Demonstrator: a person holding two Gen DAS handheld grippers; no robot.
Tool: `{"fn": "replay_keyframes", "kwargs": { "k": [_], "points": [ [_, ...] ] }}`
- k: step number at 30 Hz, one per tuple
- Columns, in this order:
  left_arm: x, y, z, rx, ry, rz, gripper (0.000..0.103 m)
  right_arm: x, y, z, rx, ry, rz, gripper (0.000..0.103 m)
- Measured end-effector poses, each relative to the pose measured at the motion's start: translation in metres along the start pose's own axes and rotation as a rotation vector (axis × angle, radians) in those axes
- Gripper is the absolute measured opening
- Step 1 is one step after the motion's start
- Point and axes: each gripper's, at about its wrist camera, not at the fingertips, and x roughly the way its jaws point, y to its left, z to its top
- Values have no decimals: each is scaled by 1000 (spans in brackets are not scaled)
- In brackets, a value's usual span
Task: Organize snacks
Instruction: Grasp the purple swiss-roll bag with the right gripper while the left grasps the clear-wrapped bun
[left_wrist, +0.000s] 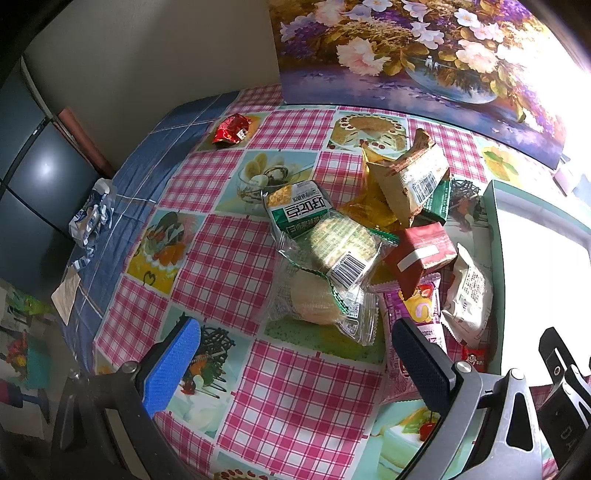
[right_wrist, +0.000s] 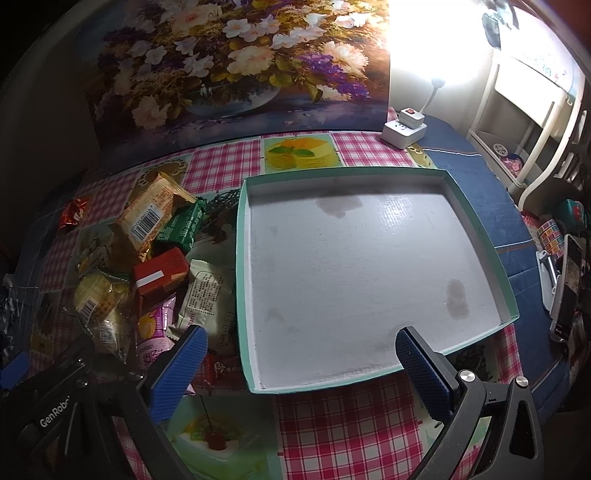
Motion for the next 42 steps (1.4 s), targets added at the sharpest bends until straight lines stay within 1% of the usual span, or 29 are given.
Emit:
{"fn": "replay_keyframes", "kwargs": {
  "k": [4, 8, 12, 15, 20, 25, 29, 33, 36, 40, 42],
  "points": [
    [2, 8, 2, -30, 3, 5, 103, 2, 4, 0, -11, 6, 13, 103],
    [10, 29, 5, -127, 22, 24, 103, 10, 15, 0, -29, 28, 53, 103],
    [24, 53, 6, -247, 69, -2, 103, 24, 36, -2, -81, 73, 108, 103],
    [37, 60, 7, -288, 107, -35, 103, 32, 54, -6, -129, 91, 127, 103],
    [53, 55, 10, -285, 149, -101, 103, 41, 74, -13, -193, 95, 148, 103],
    [62, 42, 17, -243, 150, -155, 103, 52, 85, -18, -225, 127, 183, 103],
    [69, 36, 20, -219, 175, -197, 103, 57, 95, -22, -267, 138, 180, 103],
    [73, 32, 22, -195, 177, -182, 103, 63, 100, -26, -267, 163, 177, 103],
    [79, 28, 23, -183, 188, -194, 103, 67, 103, -29, -275, 178, 170, 103],
    [88, 25, 24, -173, 202, -204, 103, 68, 107, -32, -287, 173, 163, 103],
    [90, 26, 24, -179, 203, -213, 101, 69, 108, -32, -289, 175, 160, 102]
  ]
}}
